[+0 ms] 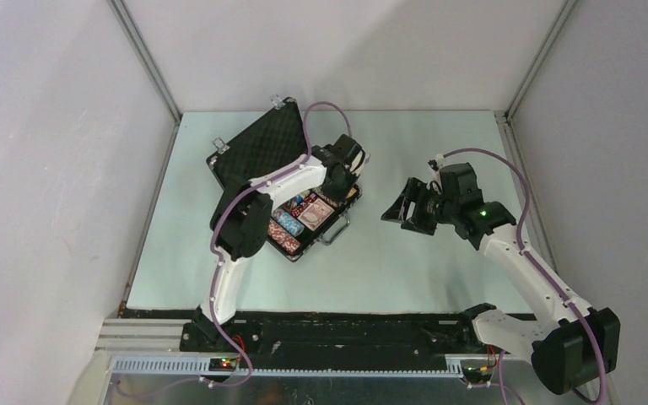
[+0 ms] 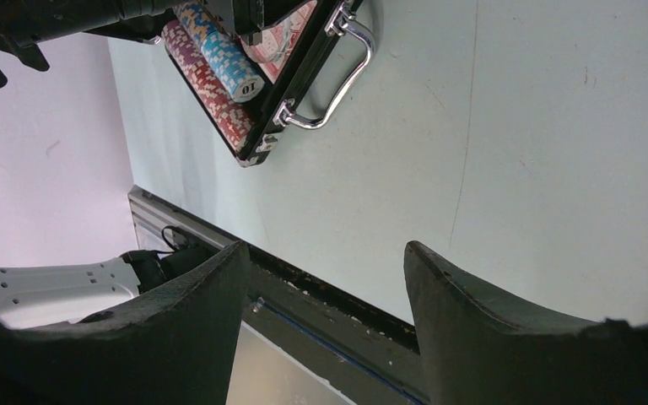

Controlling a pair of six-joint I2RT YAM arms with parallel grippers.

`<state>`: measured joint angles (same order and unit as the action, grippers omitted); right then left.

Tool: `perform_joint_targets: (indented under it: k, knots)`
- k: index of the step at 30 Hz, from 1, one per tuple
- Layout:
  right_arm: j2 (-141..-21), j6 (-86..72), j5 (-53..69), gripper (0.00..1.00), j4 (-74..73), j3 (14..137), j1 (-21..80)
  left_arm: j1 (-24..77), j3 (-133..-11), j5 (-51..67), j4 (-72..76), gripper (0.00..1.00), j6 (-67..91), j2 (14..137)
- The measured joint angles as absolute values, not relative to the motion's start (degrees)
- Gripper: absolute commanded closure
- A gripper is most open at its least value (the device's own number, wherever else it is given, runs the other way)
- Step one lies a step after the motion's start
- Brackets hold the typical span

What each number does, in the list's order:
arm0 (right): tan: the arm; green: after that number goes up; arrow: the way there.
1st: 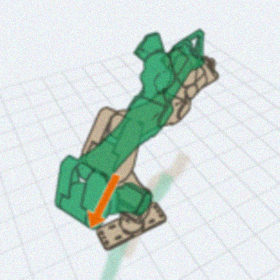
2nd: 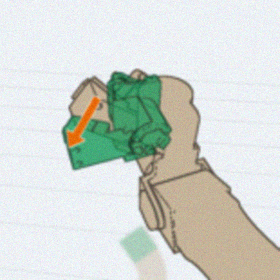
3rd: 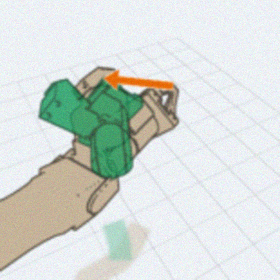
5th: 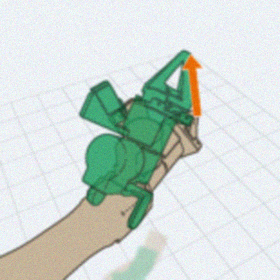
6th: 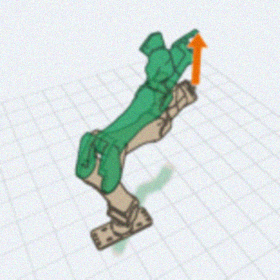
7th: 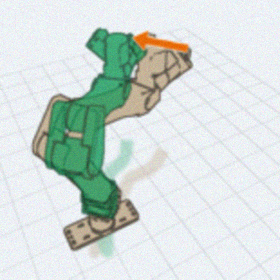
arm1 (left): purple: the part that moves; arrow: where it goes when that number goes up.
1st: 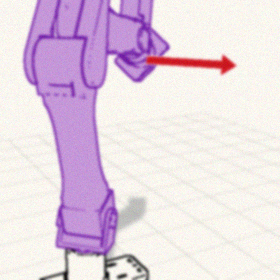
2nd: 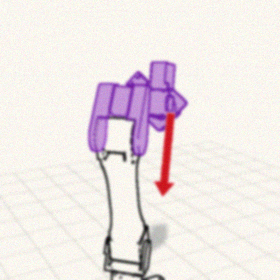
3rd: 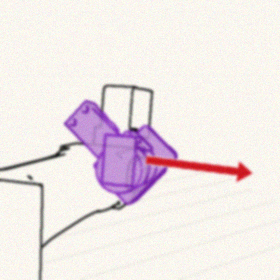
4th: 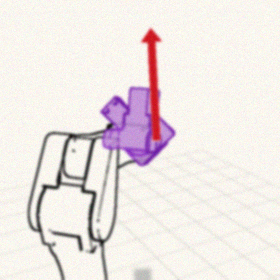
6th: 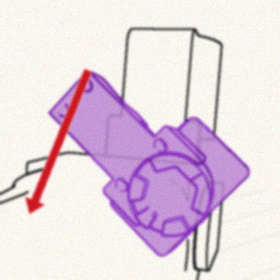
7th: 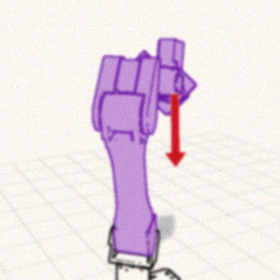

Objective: Pack up texas hold em set

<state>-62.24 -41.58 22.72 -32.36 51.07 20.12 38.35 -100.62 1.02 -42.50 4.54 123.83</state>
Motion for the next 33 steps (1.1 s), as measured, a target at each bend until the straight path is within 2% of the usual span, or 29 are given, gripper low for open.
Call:
perform_joint_targets:
  k: [10, 15, 17, 27, 33]
  knots:
    - [-62.2, -42.0, 23.4, 0.3, -32.0, 50.5, 20.1, 39.4, -102.9, -5.8, -46.2, 1.0, 4.6, 125.6]
    - [-62.2, -42.0, 23.9, 0.3, -32.0, 50.3, 20.1, 39.4, -102.9, -5.8, -46.2, 0.72, 4.3, 125.6]
    - [-62.2, -42.0, 24.0, 0.3, -31.9, 50.2, 20.1, 39.4, -102.9, -5.8, -46.3, 0.68, 4.0, 125.6]
    - [-62.2, -42.0, 24.3, 0.31, -31.6, 49.7, 20.1, 39.3, -102.9, -5.3, -46.4, 0.67, 4.0, 125.6]
    - [-62.2, -42.0, 24.6, 0.3, -31.6, 49.7, 20.1, 39.3, -102.9, -5.4, -46.4, 0.55, 4.0, 125.5]
